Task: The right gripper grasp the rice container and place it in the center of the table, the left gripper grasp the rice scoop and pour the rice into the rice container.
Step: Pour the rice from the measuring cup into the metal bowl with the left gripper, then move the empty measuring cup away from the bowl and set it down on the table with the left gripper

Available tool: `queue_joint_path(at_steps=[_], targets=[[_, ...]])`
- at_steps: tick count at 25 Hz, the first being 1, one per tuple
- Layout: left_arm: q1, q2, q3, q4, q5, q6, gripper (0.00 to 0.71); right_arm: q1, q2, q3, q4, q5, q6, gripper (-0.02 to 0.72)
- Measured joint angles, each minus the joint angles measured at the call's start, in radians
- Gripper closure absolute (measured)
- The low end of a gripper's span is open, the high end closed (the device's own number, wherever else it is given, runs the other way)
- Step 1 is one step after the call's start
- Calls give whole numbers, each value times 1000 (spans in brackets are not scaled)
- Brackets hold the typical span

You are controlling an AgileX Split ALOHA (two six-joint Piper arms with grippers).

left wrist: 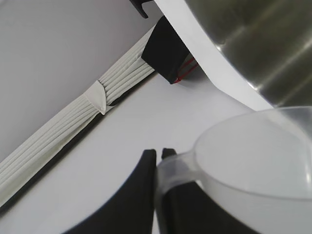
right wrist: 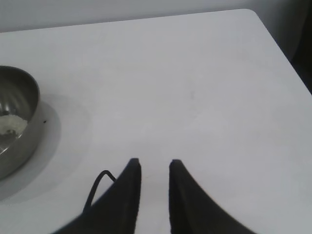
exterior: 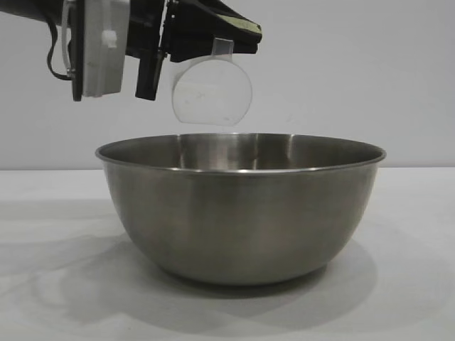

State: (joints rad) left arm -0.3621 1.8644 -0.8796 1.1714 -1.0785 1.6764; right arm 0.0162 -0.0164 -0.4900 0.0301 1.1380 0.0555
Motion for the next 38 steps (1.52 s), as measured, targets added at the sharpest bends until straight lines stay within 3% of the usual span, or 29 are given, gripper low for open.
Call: queue_joint_path(at_steps=[7,10,17,22,27,32,38], targets=[[0,0,0,-2,0,-22,710,0,0,0,0,0,2,563],[-1,0,0,-61,-18,-260,710,0,0,0,0,0,2,563],[-2,0,0,-489,-58,-1023,710,0,0,0,0,0,4,563],[-2,0,7,-826,-58,-1376,710,0,0,0,0,0,4,563],[0,-1,30,-1119,10,-1442,710,0,0,0,0,0,4,563],[30,3,81,-1183,50,-1488,710,0,0,0,0,0,4,563],[91,43,221,-1208,4,-1545,710,0,0,0,8,0,4,563]])
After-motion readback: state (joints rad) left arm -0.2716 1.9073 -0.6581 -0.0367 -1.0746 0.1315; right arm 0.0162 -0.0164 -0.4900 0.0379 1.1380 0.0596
